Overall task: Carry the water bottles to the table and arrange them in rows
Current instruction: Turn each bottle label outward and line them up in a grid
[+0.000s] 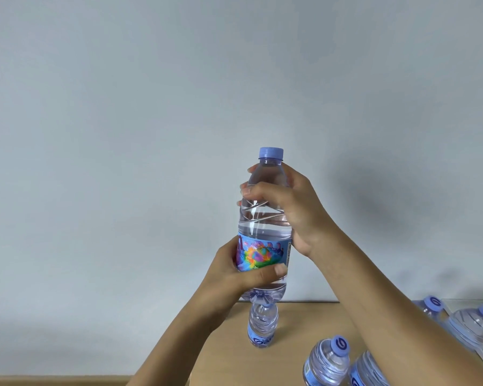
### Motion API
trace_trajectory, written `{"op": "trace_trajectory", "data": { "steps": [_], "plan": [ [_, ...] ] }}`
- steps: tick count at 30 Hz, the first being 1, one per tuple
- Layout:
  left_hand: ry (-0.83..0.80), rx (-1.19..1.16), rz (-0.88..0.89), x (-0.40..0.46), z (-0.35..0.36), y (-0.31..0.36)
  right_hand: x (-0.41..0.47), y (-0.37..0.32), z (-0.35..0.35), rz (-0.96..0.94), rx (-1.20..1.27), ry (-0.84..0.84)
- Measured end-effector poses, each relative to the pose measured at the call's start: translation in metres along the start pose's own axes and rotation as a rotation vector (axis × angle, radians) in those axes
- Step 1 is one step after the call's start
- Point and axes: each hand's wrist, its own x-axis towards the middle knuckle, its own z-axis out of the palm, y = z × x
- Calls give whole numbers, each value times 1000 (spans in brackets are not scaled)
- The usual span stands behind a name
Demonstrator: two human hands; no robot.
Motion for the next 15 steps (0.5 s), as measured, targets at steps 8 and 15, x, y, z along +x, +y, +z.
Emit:
{"op": "trace_trajectory", "data": {
  "steps": [8, 15],
  "plan": [
    [106, 49, 78, -2, 4, 3, -5, -6, 2, -41, -114, 44],
    [258, 224, 146, -3, 13, 4, -11, -3, 12, -87, -203, 231]
  ]
}}
